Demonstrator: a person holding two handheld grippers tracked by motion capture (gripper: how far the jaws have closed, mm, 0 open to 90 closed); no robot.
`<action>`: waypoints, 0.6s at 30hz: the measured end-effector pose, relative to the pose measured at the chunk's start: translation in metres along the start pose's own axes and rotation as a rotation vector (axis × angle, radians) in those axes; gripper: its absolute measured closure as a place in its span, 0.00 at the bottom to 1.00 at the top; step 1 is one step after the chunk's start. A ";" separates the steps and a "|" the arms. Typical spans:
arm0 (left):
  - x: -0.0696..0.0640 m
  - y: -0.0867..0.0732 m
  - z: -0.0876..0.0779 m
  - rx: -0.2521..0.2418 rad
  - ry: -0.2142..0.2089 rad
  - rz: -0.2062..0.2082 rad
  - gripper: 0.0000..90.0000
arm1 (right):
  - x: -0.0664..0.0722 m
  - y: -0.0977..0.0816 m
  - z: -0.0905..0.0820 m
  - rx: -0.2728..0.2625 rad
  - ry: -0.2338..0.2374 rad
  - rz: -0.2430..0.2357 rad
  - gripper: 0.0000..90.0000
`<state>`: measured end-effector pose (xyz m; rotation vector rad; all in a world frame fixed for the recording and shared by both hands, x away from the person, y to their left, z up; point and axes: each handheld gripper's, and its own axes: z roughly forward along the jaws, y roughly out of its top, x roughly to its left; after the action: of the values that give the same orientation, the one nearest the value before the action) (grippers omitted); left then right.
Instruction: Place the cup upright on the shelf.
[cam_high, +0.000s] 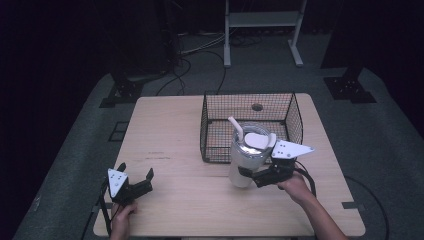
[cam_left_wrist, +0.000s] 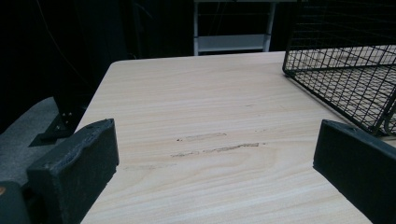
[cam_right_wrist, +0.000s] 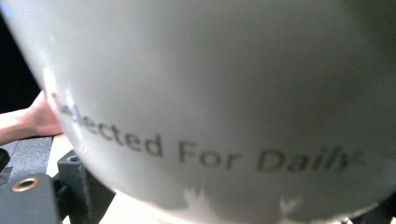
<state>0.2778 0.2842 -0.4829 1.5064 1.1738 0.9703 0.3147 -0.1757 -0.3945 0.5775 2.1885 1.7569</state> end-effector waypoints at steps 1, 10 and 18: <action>0.000 0.000 0.000 0.000 0.000 0.000 0.00 | 0.000 0.000 0.000 0.000 0.000 0.000 0.09; 0.000 0.000 0.000 -0.002 -0.002 -0.001 0.00 | -0.007 0.025 0.008 -0.022 0.019 -0.019 0.09; 0.000 0.000 0.000 -0.002 0.000 -0.003 0.00 | -0.016 0.042 0.013 -0.032 0.018 -0.010 0.09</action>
<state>0.2780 0.2846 -0.4830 1.5029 1.1747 0.9684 0.3400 -0.1638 -0.3575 0.5448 2.1675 1.7952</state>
